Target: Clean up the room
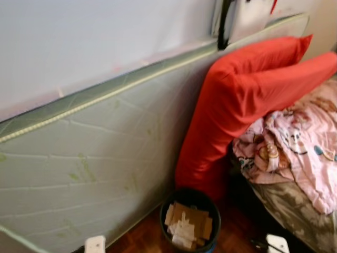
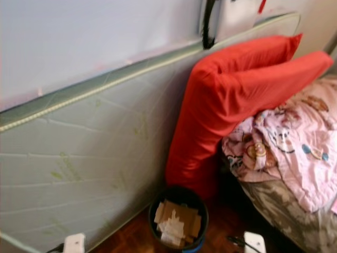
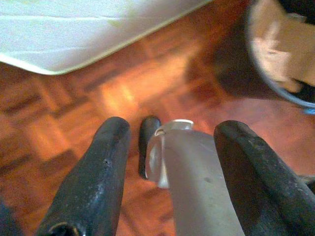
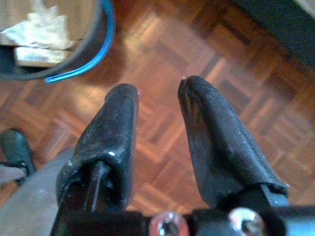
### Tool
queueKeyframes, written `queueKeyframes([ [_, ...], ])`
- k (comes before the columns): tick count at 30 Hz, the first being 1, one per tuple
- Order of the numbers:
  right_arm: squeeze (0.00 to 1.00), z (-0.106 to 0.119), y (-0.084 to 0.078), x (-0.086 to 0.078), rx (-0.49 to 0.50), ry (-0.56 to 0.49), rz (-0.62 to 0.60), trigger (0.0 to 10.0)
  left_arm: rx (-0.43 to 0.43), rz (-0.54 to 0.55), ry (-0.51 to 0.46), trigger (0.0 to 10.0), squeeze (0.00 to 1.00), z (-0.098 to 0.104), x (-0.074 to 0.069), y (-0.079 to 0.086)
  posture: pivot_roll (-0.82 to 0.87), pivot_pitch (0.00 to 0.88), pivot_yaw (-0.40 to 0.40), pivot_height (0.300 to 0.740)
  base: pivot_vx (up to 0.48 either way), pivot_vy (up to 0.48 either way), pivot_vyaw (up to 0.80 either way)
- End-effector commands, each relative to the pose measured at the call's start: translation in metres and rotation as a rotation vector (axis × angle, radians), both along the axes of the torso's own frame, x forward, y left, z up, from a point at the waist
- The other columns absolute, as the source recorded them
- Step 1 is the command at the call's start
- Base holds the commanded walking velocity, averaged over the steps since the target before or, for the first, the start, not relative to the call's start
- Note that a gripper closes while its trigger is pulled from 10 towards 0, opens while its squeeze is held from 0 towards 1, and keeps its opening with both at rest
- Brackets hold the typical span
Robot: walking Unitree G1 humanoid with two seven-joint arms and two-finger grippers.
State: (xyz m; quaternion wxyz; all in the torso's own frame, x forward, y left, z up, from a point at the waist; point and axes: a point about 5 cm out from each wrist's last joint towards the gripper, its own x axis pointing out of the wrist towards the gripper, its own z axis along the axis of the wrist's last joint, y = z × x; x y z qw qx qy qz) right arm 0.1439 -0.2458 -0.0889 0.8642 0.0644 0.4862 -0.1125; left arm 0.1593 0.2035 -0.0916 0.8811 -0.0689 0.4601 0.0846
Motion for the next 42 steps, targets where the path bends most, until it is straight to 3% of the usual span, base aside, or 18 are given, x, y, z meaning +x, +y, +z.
queueKeyframes([
  [1, 0.00, 0.019, 0.026, 0.056, 0.074, -0.105, 0.105, 10.0, 0.076, -0.105, 0.068, 10.0, 0.00, 0.000, -0.010, 0.023, 0.10, 0.077, -0.059, 0.740, 0.000, -0.315, 0.00],
  [4, 0.00, 0.019, 0.026, 0.056, 0.073, -0.105, 0.107, 10.0, 0.064, -0.114, 0.070, 10.0, 0.00, -0.002, -0.008, 0.008, 0.10, 0.077, -0.059, 0.740, 0.000, -0.314, 0.00],
  [8, 0.00, 0.019, 0.026, 0.056, 0.073, -0.107, 0.106, 10.0, 0.059, -0.118, 0.068, 10.0, 0.00, -0.003, -0.006, 0.002, 0.10, 0.075, -0.056, 0.740, 0.000, -0.311, 0.00],
  [19, 0.00, 0.019, 0.028, 0.056, 0.071, -0.110, 0.133, 10.0, 0.084, -0.107, 0.060, 10.0, 0.00, 0.004, -0.006, 0.032, 0.10, 0.057, -0.050, 0.740, 0.000, -0.312, 0.00],
  [22, 0.00, 0.018, 0.028, 0.055, 0.073, -0.110, 0.132, 10.0, 0.084, -0.108, 0.062, 10.0, 0.00, 0.003, -0.007, 0.032, 0.10, 0.051, -0.049, 0.740, 0.000, -0.312, 0.00],
  [26, 0.00, 0.018, 0.028, 0.054, 0.075, -0.108, 0.128, 10.0, 0.067, -0.126, 0.067, 10.0, 0.00, -0.002, -0.008, 0.010, 0.10, 0.044, -0.050, 0.740, 0.000, -0.313, 0.00],
  [33, 0.00, 0.017, 0.028, 0.054, 0.076, -0.107, 0.124, 10.0, 0.062, -0.136, 0.060, 10.0, 0.00, -0.001, -0.002, 0.002, 0.10, 0.035, -0.048, 0.740, 0.000, -0.312, 0.00],
  [38, 0.00, 0.017, 0.028, 0.053, 0.075, -0.105, 0.124, 10.0, 0.072, -0.129, 0.049, 10.0, 0.00, 0.003, 0.000, 0.017, 0.10, 0.030, -0.047, 0.740, 0.000, -0.312, 0.00],
  [42, 0.00, 0.017, 0.029, 0.053, 0.074, -0.111, 0.130, 10.0, 0.080, -0.122, 0.066, 10.0, 0.00, 0.002, -0.008, 0.028, 0.09, 0.019, -0.045, 0.740, 0.000, -0.311, 0.00],
])
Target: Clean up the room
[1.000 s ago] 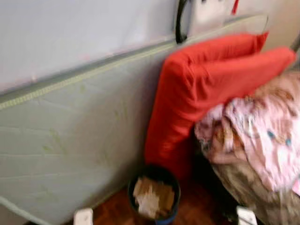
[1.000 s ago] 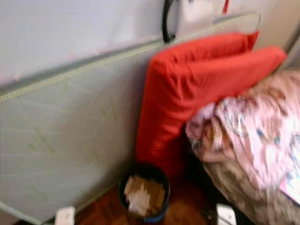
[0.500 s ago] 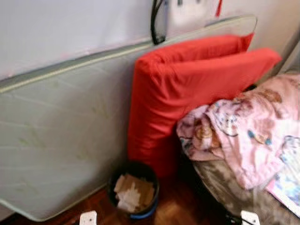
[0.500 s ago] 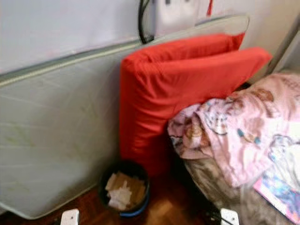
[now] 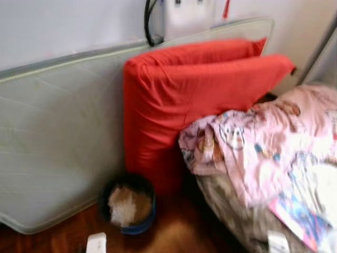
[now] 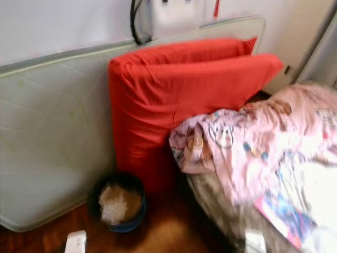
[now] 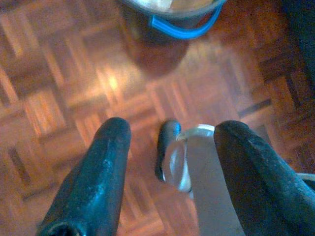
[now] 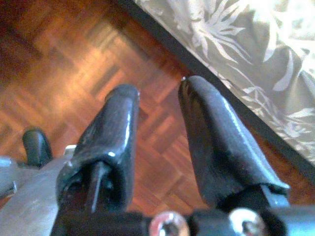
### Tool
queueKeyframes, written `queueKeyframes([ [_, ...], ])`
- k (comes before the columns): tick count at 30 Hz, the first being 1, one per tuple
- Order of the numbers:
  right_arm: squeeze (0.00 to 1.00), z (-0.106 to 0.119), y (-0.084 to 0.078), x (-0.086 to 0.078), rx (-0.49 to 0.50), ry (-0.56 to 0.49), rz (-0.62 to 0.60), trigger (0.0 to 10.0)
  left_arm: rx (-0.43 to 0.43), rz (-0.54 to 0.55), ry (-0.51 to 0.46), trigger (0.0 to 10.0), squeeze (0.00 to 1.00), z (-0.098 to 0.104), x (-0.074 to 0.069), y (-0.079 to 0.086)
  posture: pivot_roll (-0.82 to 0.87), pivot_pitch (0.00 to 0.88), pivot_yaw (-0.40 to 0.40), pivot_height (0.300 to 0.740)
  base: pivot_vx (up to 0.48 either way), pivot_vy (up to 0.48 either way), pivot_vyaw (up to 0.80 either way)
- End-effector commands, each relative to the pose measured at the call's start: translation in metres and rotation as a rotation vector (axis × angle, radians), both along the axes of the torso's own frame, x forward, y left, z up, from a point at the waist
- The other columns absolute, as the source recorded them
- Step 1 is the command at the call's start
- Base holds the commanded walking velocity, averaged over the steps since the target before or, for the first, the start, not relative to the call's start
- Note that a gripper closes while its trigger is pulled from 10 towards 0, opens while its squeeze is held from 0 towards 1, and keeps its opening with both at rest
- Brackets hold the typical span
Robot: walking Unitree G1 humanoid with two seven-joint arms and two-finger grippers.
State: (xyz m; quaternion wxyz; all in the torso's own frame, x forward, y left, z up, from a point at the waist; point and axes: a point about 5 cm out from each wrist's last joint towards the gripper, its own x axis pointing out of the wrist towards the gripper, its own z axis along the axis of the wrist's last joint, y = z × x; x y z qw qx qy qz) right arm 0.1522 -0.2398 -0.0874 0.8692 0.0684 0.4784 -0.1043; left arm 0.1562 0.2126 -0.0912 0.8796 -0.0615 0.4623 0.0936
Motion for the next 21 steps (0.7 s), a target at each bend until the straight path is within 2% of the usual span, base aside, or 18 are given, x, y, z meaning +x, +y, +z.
queueKeyframes([
  [1, 0.00, 0.0154, 0.0227, 0.0447, 0.062, -0.091, 0.120, 10.0, 0.059, -0.130, 0.062, 10.0, 0.00, 0.0016, -0.0057, 0.0193, 0.09, 0.019, -0.045, 0.740, 0.000, -0.311, 0.00],
  [5, 0.00, 0.0151, 0.0229, 0.0441, 0.062, -0.090, 0.122, 10.0, 0.055, -0.132, 0.074, 10.0, 0.00, -0.0014, -0.0103, 0.0140, 0.09, 0.005, -0.044, 0.740, 0.000, -0.311, 0.00],
  [12, 0.00, 0.0148, 0.0231, 0.0435, 0.062, -0.088, 0.129, 10.0, 0.052, -0.136, 0.073, 10.0, 0.00, -0.0021, -0.0099, 0.0106, 0.09, 0.000, -0.044, 0.740, 0.000, -0.302, 0.00],
  [21, 0.00, 0.0163, 0.0226, 0.0459, 0.063, -0.102, 0.119, 10.0, 0.048, -0.090, 0.052, 10.0, 0.00, -0.0001, -0.0048, 0.0109, 0.09, 0.010, -0.046, 0.740, 0.000, 0.000, 0.00],
])
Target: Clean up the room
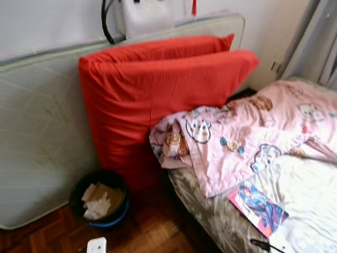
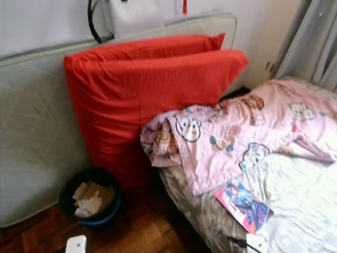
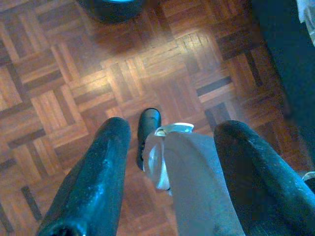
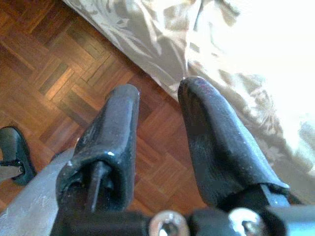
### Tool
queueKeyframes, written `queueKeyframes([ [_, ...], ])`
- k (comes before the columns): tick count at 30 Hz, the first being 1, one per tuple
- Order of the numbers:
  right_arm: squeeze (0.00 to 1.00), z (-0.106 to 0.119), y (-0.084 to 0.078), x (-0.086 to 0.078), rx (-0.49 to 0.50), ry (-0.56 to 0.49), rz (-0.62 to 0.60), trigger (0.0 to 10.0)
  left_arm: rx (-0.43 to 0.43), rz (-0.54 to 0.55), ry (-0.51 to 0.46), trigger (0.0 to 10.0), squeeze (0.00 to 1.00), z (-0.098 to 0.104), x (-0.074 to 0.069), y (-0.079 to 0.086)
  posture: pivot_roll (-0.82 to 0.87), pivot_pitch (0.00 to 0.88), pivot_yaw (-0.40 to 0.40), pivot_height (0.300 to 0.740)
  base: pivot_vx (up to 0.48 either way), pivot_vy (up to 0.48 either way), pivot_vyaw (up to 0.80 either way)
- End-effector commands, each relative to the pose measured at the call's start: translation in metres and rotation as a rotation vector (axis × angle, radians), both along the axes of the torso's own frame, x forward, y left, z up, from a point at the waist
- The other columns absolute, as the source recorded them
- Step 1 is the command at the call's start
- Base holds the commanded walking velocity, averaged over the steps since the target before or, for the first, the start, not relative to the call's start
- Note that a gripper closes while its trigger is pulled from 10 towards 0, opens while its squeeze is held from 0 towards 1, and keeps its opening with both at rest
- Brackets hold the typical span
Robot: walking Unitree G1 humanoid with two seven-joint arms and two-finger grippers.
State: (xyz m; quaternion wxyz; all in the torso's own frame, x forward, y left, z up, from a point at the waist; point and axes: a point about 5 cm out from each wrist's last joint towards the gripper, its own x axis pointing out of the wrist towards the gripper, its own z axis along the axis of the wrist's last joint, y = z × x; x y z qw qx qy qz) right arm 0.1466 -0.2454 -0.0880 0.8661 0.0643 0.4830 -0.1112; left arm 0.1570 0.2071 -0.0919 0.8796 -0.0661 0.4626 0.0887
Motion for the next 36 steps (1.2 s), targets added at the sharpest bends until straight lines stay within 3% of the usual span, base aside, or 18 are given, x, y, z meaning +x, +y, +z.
queueKeyframes([
  [1, 0.00, 0.017, 0.028, 0.052, 0.075, -0.117, 0.124, 10.0, 0.052, -0.065, 0.046, 10.0, 0.00, 0.001, -0.005, 0.015, 0.09, 0.014, -0.047, 0.740, 0.000, 0.000, 0.00],
  [5, 0.00, 0.018, 0.028, 0.054, 0.075, -0.128, 0.124, 10.0, 0.001, 0.096, -0.006, 10.0, 0.00, 0.004, 0.003, 0.018, 0.09, 0.025, -0.047, 0.740, 0.000, 0.000, 0.00],
  [7, 0.00, 0.019, 0.028, 0.054, 0.076, -0.129, 0.122, 10.0, 0.005, 0.098, -0.009, 10.0, 0.00, 0.005, 0.004, 0.019, 0.09, 0.025, -0.047, 0.740, 0.000, 0.000, 0.00],
  [12, 0.00, 0.020, 0.028, 0.057, 0.065, -0.141, 0.125, 10.0, 0.053, 0.121, -0.023, 10.0, 0.00, 0.010, -0.001, 0.045, 0.10, 0.038, -0.040, 0.740, 0.000, 0.000, 0.00],
  [17, 0.00, 0.020, 0.029, 0.057, 0.072, -0.142, 0.130, 10.0, 0.065, 0.123, -0.037, 10.0, 0.00, 0.012, 0.003, 0.045, 0.10, 0.043, -0.035, 0.740, 0.000, 0.000, 0.00],
  [27, 0.00, 0.020, 0.030, 0.057, 0.067, -0.146, 0.105, 10.0, 0.068, 0.029, -0.068, 10.0, 0.00, 0.016, 0.026, 0.022, 0.09, 0.049, -0.024, 0.740, 0.000, 0.000, 0.00],
  [36, 0.00, 0.019, 0.030, 0.057, 0.064, -0.141, 0.098, 10.0, 0.075, -0.005, -0.047, 10.0, 0.00, 0.015, 0.019, 0.032, 0.09, 0.048, -0.018, 0.740, 0.000, 0.000, 0.00],
])
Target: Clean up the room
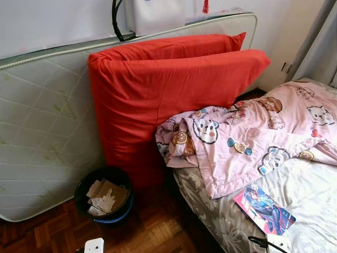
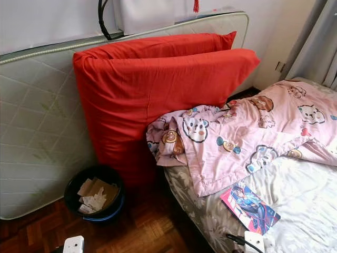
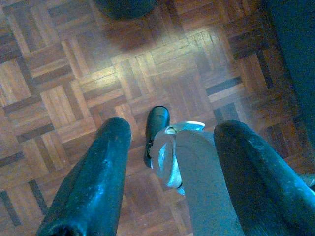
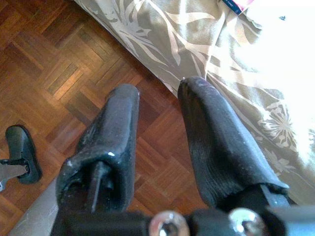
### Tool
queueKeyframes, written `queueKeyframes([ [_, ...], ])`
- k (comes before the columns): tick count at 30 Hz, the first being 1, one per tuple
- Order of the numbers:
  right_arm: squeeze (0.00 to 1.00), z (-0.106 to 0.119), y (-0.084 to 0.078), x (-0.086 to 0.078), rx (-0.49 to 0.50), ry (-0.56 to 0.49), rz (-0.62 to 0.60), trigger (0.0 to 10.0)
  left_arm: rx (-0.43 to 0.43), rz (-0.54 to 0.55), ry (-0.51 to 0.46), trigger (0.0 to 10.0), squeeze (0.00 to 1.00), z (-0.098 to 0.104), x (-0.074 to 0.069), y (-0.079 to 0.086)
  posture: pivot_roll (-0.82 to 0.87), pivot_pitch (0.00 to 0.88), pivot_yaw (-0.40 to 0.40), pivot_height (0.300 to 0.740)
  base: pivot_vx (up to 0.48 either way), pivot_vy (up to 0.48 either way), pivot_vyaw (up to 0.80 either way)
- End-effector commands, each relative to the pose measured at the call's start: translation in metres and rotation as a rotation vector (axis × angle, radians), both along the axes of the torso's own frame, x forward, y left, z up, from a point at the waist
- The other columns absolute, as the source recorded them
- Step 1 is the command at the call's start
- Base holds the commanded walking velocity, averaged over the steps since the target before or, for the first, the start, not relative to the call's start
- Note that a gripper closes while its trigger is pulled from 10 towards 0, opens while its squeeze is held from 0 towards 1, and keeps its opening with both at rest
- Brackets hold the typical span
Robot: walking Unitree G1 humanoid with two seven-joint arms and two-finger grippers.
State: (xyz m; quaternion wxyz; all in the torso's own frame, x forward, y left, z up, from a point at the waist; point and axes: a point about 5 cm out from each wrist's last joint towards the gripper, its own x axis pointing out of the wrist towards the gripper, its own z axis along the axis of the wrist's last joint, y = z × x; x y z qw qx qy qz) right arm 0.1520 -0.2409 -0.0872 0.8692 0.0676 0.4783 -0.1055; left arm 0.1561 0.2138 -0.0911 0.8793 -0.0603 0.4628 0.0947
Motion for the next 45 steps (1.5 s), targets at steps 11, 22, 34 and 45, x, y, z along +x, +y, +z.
queueKeyframes([
  [11, 0.00, 0.018, 0.026, 0.052, 0.054, -0.124, 0.097, 10.0, 0.061, -0.012, -0.046, 10.0, 0.00, 0.014, 0.018, 0.027, 0.09, 0.048, -0.018, 0.740, 0.000, 0.000, 0.00],
  [22, 0.00, 0.018, 0.026, 0.052, 0.054, -0.124, 0.097, 10.0, 0.061, -0.012, -0.046, 10.0, 0.00, 0.014, 0.018, 0.027, 0.09, 0.048, -0.018, 0.740, 0.000, 0.000, 0.00],
  [34, 0.00, 0.018, 0.027, 0.050, 0.077, -0.131, 0.086, 10.0, 0.074, -0.025, -0.022, 10.0, 0.00, 0.011, 0.008, 0.033, 0.09, 0.025, -0.014, 0.740, 0.000, 0.000, 0.00],
  [45, 0.00, 0.017, 0.028, 0.050, 0.089, -0.134, 0.080, 10.0, 0.068, -0.037, -0.007, 10.0, 0.00, 0.009, 0.011, 0.022, 0.09, 0.028, -0.014, 0.740, 0.000, 0.000, 0.00],
])
